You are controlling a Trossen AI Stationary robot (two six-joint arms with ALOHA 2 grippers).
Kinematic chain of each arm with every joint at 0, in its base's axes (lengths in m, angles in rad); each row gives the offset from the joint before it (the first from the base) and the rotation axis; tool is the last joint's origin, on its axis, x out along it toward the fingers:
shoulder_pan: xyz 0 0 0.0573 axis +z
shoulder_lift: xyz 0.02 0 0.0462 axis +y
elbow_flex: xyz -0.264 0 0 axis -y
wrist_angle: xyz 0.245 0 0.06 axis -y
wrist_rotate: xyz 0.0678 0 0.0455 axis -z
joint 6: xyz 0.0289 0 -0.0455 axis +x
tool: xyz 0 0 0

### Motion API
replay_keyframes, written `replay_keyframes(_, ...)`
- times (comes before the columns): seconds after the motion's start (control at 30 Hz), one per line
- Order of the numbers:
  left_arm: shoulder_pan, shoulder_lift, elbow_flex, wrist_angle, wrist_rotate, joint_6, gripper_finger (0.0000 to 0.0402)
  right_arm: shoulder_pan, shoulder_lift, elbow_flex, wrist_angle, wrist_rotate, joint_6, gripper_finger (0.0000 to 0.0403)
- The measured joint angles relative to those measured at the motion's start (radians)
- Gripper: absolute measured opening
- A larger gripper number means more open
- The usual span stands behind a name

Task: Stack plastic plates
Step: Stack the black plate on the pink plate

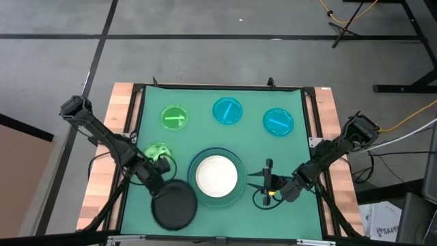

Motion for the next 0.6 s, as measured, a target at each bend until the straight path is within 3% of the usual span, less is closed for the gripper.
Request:
replay_keyframes(0.27,0.169,0.017,0.026,0.133,-0.063,0.062,0.002,0.0,0.0,0.0,0.001,0.0,0.002,0.0156)
replay_keyframes(0.6,0.367,0.162,0.026,0.342,-0.012,0.285,0.0022,0.0,0.0,0.0,0.006,0.0,0.002,0.0156)
